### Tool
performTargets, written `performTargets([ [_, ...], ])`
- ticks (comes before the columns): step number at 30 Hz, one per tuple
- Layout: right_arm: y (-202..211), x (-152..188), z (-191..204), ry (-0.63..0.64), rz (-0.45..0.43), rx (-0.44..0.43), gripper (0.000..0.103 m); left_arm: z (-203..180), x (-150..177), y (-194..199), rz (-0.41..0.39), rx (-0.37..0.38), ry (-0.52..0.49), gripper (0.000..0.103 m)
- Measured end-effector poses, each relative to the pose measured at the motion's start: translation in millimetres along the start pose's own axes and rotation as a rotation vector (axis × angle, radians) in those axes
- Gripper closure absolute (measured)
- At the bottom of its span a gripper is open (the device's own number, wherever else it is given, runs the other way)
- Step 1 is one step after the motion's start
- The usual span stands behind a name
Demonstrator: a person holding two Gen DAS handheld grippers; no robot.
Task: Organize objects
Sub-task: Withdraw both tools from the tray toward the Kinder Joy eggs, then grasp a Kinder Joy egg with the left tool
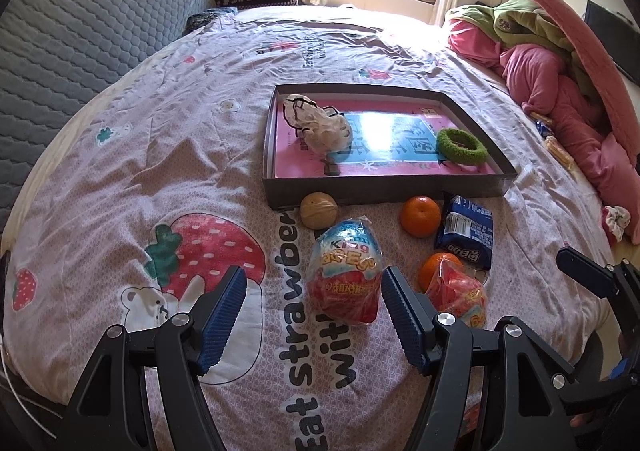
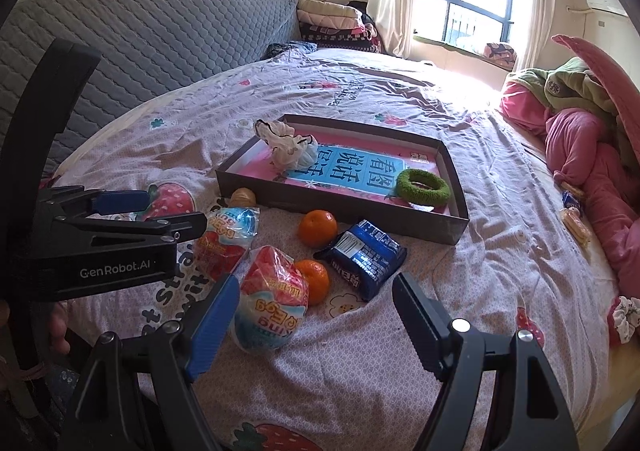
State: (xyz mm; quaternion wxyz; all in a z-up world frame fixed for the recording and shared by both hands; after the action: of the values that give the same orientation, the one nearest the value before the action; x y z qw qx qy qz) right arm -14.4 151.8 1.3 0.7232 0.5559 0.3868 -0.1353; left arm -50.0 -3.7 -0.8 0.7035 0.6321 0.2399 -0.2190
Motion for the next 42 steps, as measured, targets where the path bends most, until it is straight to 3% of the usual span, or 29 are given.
performTargets([
  [16,-4,10,-1,-0.045,0.028,-0.023,0.025,-4,9,-6,0.024,0.001,-0.013,0.031],
  [42,-54,21,1,-0.112,0.105,-0.113,0.023,-16,0,-55,0.078,0.043,-0.003,0.031],
])
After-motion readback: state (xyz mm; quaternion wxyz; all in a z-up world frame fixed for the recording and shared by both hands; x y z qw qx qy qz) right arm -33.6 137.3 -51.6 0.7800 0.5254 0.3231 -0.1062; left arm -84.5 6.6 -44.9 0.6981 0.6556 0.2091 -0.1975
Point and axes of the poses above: each gripper's, at about its wrist camera, not at the fingertips, and y roughly against the way its jaws point, z to its left, x to its underside, the point moved 2 cm from there along -y, roughly the way its jaws point, and after that the axes turned 10 degrees about -x, right-handed, at the moved point
